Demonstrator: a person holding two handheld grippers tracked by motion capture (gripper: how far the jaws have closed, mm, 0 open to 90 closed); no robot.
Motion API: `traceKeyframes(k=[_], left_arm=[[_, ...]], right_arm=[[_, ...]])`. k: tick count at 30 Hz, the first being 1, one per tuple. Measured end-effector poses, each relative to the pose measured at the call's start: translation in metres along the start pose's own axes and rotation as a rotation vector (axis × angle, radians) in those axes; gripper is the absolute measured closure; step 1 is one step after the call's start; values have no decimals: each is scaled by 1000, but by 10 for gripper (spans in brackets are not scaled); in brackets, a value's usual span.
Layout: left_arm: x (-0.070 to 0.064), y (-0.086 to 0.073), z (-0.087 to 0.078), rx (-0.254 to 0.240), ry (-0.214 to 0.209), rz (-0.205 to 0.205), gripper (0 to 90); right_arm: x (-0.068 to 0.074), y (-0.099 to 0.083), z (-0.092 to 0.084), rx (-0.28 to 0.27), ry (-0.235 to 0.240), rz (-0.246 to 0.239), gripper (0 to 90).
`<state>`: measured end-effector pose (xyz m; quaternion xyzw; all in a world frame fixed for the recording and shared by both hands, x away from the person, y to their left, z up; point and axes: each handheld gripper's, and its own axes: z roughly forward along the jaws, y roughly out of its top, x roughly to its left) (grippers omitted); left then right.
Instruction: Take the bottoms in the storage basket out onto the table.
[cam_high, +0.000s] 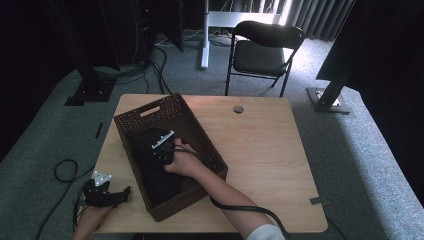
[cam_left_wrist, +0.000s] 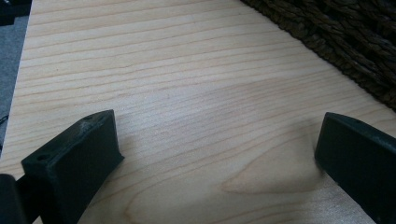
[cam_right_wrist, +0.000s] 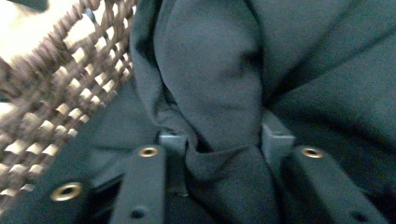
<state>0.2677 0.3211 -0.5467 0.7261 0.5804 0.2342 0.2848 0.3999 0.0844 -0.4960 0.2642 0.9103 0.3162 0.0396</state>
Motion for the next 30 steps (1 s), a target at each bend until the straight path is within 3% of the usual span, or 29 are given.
traceKeyframes(k=[1, 2, 4, 10, 13, 22, 30], left_arm=[[0, 0, 0, 1, -1, 0, 0], [0, 0, 0, 3, -1, 1, 0], [0, 0, 0, 1, 0, -1, 0], [0, 0, 0, 3, -1, 1, 0], [0, 0, 0, 1, -1, 0, 0], [0, 0, 0, 0, 1, 2, 0], [0, 0, 0, -1, 1, 2, 0]], right_arm=[[-1, 2, -4, -16, 10, 34, 662], [-1, 4, -8, -25, 5, 12, 675], [-3, 7, -18, -83, 8, 51, 686], [-8, 8, -42, -197, 1, 33, 711], [-9, 8, -49, -225, -2, 30, 713], [-3, 8, -71, -365, -39, 2, 718], [-4, 9, -87, -417, -51, -6, 719]])
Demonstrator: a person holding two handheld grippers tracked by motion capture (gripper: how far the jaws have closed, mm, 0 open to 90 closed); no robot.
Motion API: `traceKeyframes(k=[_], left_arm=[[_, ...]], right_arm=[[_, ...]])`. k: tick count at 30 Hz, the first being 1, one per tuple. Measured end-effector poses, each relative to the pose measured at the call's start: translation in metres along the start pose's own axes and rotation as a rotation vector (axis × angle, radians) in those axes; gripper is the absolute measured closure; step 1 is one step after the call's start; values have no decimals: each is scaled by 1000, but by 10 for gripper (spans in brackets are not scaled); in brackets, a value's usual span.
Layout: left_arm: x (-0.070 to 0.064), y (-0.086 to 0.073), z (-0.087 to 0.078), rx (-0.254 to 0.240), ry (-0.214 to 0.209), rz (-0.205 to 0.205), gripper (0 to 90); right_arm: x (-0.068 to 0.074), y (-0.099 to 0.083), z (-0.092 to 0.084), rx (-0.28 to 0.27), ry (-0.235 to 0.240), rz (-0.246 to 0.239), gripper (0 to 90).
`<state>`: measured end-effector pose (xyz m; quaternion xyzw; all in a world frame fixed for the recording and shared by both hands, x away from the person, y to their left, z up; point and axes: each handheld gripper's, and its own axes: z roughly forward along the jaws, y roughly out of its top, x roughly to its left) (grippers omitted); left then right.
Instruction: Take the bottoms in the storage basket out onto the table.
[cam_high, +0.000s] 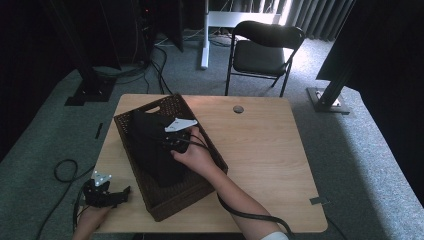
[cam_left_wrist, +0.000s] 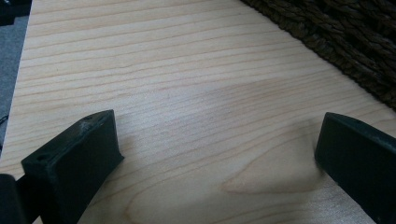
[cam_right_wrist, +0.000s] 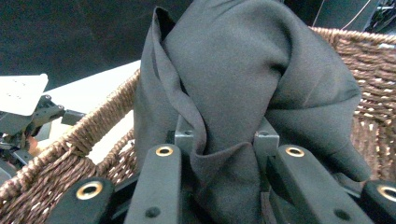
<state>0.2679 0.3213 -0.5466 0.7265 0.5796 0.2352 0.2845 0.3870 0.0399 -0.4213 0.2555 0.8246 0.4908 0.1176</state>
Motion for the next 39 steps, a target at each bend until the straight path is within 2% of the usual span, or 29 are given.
traceKeyframes(k=[10, 14, 21, 26, 34, 39], left_arm=[[0, 0, 0, 2, -1, 0, 0], [0, 0, 0, 1, -1, 0, 0], [0, 0, 0, 4, -1, 1, 0], [0, 0, 0, 4, -1, 2, 0], [0, 0, 0, 3, -1, 1, 0], [0, 0, 0, 3, -1, 1, 0]], right_arm=[[1, 10, -22, -99, -19, -15, 719], [6, 16, -31, -157, -25, -35, 718], [10, 25, -44, -206, -15, -50, 718], [15, 30, -56, -281, -40, -83, 718], [17, 34, -71, -418, -54, -93, 717], [17, 35, -73, -424, -58, -93, 717]])
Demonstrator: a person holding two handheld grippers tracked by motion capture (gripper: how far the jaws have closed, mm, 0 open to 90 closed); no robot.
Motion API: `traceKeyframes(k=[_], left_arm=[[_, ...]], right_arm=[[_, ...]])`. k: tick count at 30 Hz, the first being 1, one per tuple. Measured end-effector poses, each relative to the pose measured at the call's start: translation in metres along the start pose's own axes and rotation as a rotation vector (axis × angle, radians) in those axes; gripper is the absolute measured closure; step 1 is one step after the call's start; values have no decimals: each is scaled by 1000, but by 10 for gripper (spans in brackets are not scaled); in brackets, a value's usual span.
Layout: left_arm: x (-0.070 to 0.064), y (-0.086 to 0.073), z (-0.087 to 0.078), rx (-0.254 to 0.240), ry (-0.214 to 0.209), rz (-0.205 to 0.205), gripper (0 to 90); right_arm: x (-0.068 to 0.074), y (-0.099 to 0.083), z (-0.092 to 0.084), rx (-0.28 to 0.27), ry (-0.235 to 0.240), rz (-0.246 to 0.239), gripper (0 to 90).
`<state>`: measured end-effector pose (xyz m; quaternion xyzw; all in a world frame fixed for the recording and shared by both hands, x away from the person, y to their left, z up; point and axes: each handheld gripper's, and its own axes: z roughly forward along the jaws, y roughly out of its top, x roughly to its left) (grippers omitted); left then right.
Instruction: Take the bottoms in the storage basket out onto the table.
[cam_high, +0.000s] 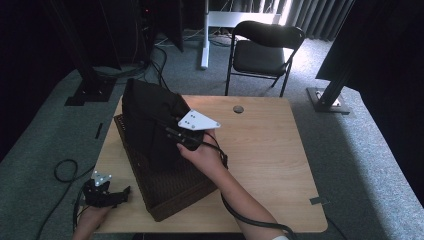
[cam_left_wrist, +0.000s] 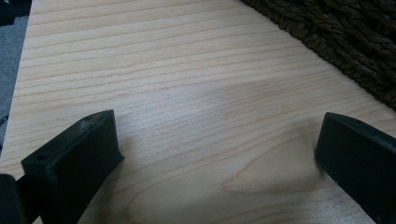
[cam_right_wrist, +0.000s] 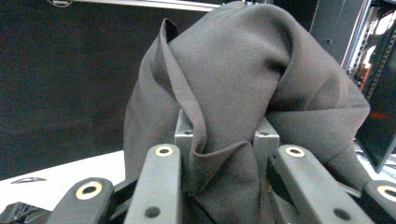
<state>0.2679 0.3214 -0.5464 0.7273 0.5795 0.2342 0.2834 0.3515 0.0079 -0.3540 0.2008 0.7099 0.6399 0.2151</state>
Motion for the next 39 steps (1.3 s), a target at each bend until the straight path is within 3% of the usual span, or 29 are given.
traceKeyframes(k=[11, 17, 39], left_arm=[[0, 0, 0, 1, 0, 1, 0], [0, 0, 0, 1, 0, 1, 0], [0, 0, 0, 0, 0, -1, 0]], right_arm=[[-7, 9, -9, -21, -17, -8, 717], [-17, 20, -23, -36, -48, -19, 717], [-78, 28, -88, -69, -226, -9, 716]])
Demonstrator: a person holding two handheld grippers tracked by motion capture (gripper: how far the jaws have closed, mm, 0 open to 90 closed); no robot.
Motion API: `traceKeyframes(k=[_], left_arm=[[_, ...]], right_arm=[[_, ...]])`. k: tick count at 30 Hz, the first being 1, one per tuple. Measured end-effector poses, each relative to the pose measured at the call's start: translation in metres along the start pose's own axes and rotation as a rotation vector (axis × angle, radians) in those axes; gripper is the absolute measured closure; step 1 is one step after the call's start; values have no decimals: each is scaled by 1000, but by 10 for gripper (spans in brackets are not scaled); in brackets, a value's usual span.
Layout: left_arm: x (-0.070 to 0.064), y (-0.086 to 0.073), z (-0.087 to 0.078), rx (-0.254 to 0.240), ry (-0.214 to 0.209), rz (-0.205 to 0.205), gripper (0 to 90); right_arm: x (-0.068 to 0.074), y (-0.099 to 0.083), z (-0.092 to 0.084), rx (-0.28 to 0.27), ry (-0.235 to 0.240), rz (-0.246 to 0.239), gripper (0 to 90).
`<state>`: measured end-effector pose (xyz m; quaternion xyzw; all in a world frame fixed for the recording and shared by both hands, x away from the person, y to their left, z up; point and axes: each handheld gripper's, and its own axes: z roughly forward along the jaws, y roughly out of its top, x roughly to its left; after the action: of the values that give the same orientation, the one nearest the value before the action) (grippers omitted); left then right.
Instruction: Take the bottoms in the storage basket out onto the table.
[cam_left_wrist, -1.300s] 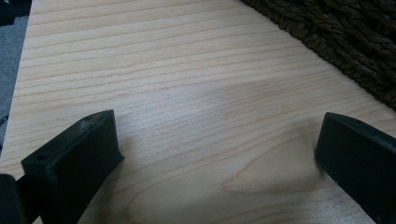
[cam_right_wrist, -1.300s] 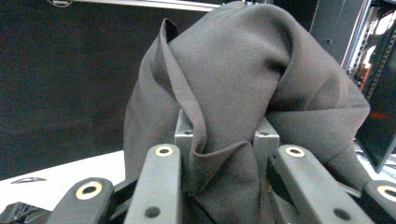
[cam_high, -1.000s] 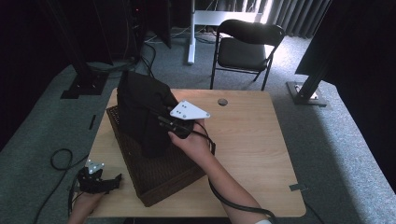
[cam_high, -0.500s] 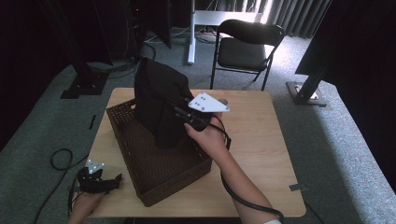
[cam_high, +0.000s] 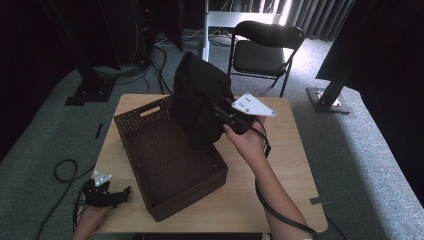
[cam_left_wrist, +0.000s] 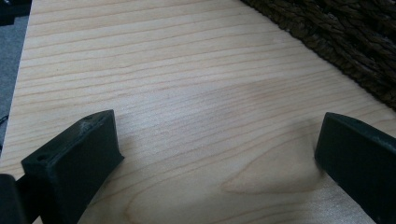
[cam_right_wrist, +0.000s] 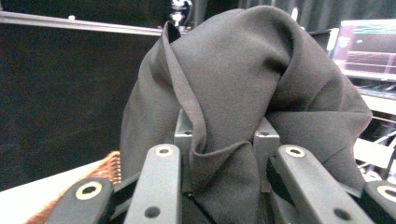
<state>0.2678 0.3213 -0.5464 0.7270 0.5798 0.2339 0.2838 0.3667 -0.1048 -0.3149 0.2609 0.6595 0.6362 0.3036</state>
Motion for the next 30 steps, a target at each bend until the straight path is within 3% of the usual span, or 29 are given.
traceKeyframes(k=[2, 5, 15, 30], left_arm=[[0, 0, 0, 0, 0, 0, 0], [0, 0, 0, 0, 0, 0, 0], [0, 0, 0, 0, -1, -2, 0], [0, 0, 0, -2, 0, -2, 0]], right_arm=[[-3, 0, -2, -1, -6, -2, 716], [-19, -3, -14, 14, -51, -12, 716], [-54, -15, -41, 36, -140, 11, 715], [-79, -47, -62, 86, -234, 20, 715]])
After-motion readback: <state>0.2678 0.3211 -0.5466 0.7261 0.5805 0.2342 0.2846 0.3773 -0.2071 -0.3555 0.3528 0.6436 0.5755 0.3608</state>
